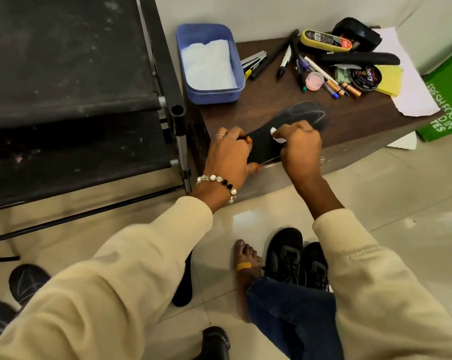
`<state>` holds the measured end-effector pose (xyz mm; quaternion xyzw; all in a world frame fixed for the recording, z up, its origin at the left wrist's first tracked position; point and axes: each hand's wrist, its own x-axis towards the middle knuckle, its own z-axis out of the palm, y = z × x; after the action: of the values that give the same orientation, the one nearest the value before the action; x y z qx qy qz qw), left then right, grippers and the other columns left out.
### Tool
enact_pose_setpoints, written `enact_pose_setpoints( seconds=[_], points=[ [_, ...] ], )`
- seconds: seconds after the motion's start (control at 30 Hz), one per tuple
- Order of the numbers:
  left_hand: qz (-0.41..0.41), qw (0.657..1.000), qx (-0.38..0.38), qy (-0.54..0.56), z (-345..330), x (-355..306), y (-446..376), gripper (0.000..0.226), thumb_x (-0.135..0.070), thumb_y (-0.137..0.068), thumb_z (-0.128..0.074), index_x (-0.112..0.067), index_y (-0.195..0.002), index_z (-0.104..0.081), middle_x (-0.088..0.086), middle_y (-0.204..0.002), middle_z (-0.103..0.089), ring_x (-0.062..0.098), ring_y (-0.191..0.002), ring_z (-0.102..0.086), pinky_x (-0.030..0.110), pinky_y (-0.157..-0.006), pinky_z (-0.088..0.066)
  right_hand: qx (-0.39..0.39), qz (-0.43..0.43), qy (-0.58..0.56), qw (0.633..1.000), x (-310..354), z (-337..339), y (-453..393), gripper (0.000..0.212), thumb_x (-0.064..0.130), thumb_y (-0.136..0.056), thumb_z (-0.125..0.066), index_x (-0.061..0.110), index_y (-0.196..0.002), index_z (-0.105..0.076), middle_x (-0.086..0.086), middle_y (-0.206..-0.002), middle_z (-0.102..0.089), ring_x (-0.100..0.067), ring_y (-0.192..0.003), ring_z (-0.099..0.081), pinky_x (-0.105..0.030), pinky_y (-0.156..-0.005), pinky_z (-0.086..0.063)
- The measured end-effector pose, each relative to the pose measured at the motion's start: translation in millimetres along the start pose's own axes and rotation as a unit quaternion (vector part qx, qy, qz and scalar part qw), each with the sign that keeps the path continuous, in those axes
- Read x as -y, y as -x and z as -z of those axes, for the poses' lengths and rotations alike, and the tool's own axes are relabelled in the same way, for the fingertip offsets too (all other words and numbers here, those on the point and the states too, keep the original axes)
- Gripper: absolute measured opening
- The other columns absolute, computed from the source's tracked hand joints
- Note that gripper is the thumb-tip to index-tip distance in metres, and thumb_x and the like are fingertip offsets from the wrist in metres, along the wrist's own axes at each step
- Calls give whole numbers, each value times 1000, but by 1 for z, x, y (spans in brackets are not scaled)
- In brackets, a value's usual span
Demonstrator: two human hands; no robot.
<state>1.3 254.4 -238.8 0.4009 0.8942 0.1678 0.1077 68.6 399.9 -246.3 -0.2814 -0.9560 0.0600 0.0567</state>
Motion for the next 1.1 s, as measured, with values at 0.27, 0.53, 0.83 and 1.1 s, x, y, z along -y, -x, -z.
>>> enact_pose_setpoints(
  seconds=[0.27, 0.53, 0.83, 1.1],
  points=[
    [-17, 1000, 3, -6, 0, 4, 1, 57, -47, -87, -62, -13, -132, -57, 2, -134, -46, 24, -122, -35, 29, -104, -34, -7, -120, -5, 993, -15, 8, -17, 35, 6, -92, -54, 10, -126, -58, -14, -130, -52, -29, -117, -51, -32, -99, -40],
    [-10, 1000, -6, 4, 0, 1, 1, 51, -42, -86, -65, -13, -127, -60, 2, -132, -47, 25, -121, -36, 29, -99, -36, -25, 27, -15, 999, 18, -1, -7, 31, 3, -87, -54, 8, -116, -64, -17, -118, -57, -30, -104, -57, -33, -89, -43],
    [-17, 1000, 7, -3, 2, 4, 1, 58, -46, -87, -63, -13, -134, -55, 2, -135, -44, 23, -125, -34, 29, -104, -33, -22, -81, -20, 996, -2, 6, -31, 35, 1, -91, -53, 9, -125, -59, -17, -129, -51, -30, -115, -52, -33, -98, -42],
    [-8, 1000, 0, 1, 0, 1, 1, 54, -43, -86, -65, -13, -130, -58, 1, -134, -45, 23, -124, -34, 29, -101, -36, -8, 37, 2, 999, 8, 3, -12, 34, 3, -89, -54, 8, -122, -61, -17, -123, -54, -30, -107, -55, -33, -90, -43]
  ],
)
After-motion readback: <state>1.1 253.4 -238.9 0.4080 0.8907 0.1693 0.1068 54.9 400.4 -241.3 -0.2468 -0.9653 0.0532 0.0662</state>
